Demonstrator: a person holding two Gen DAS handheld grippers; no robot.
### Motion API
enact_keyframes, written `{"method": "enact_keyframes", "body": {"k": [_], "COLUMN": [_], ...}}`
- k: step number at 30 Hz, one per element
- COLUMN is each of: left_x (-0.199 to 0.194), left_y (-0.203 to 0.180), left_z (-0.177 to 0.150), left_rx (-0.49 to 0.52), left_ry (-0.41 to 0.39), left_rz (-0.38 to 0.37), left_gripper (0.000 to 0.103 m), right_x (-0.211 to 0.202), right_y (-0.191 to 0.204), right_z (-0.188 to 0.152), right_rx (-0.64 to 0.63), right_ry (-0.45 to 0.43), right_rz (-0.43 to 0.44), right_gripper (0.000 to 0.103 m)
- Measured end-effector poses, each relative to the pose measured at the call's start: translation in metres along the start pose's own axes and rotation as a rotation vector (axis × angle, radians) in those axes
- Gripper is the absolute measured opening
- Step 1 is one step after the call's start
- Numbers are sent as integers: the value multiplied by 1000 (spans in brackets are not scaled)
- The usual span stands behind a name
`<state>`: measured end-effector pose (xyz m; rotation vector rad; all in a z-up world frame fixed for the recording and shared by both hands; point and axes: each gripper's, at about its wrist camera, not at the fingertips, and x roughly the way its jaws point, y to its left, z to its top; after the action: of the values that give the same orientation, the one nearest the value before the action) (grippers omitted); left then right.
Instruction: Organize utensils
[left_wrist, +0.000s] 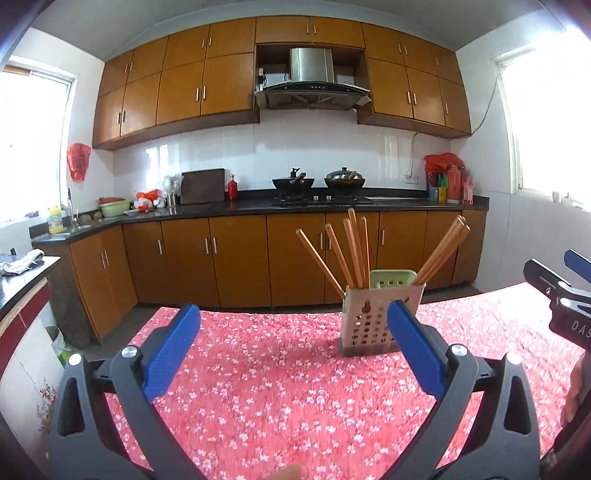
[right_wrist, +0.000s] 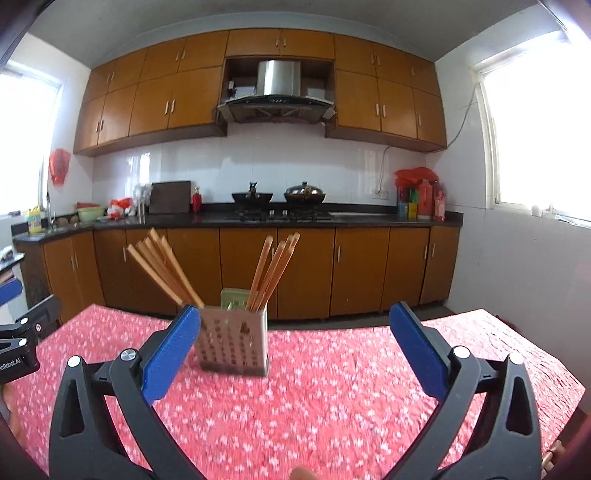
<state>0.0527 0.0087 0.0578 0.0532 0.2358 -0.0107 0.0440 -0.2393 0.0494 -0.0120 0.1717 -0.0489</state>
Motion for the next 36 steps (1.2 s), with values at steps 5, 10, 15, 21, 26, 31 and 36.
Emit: {"method": "enact_keyframes", "body": {"k": [5,10,15,21,26,31,36], "left_x": [-13,-12,-7,-5,-5,-4,-4], "left_y": [-9,-10,-8,-7,-6,-4,-6], "left_z": [-18,-39,-54,-63,-70,-74,-72], "left_rx": [39,36,13,0,-2,-10,-4], "left_ry": [-30,26,76,96,114,127,123], "left_rz": [4,-9,-12,-12,-9,-10,-11], "left_gripper": [99,99,99,99,99,99,99], "right_x": [-8,-10,-14,-14,-14,-12,-12], "right_y": [11,20,24,21,19,15,11], "right_z": [-27,-49,-67,-77,-79,-80,-80], "right_rx": [-58,-87,-97,-63,-34,-5,19], "right_ry": [28,76,111,155,172,187,189], "right_rz": [-17,5,17,36,45,47,48], "right_gripper": [101,101,101,101,101,101,101]}}
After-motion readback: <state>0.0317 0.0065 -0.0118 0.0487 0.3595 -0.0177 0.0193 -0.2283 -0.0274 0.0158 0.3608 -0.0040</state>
